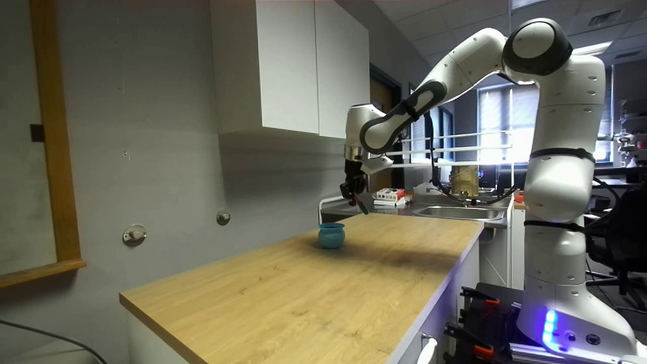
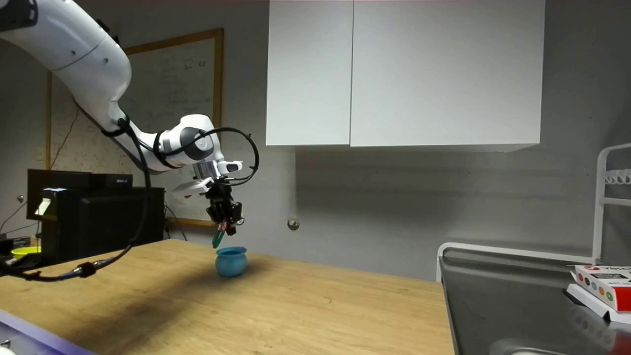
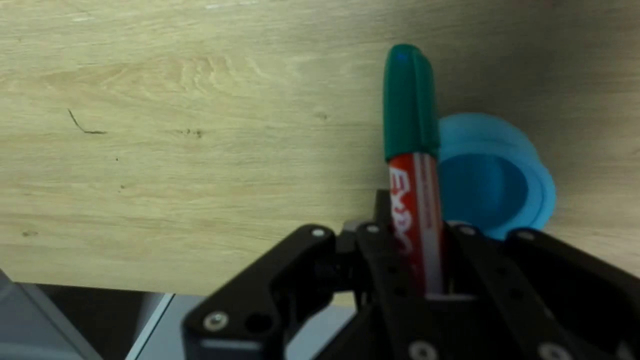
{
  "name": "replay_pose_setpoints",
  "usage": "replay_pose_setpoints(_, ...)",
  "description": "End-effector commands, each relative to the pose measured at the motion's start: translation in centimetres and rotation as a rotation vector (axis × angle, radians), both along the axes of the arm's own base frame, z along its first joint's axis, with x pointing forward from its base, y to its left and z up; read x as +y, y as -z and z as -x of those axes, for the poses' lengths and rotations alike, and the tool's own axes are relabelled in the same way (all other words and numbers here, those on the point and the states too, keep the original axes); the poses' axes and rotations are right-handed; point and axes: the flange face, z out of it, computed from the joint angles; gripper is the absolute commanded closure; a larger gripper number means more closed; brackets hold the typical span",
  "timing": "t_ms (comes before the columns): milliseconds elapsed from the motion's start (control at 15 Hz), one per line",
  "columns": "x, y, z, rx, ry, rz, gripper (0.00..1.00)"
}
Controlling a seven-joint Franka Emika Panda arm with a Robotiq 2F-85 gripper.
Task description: Put the marker in the vase
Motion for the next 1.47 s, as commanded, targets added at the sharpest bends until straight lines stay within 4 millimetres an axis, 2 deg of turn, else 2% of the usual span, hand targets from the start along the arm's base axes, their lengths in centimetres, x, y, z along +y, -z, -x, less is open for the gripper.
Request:
replay_pose_setpoints(0, 1.2, -0.7, -3.6, -0.022, 0.038, 0.027, 0.88)
replay_pose_setpoints(333, 3.2, -0.1, -8.1, -0.033, 0.032, 0.036, 0.88)
replay_pose_setpoints(667, 6.0, 2.0, -12.2, 0.006, -0.002, 0.019, 0.88)
replay_pose_setpoints(867, 7.0, 3.4, -14.1, 0.024, -0.014, 0.016, 0.88)
replay_pose_setpoints(1133, 5.9, 4.8, -16.1, 0.047, 0.001, -0.002, 0.88)
replay_pose_setpoints(1400, 3.4, 5.0, -17.0, 0.05, 0.037, -0.019, 0.88)
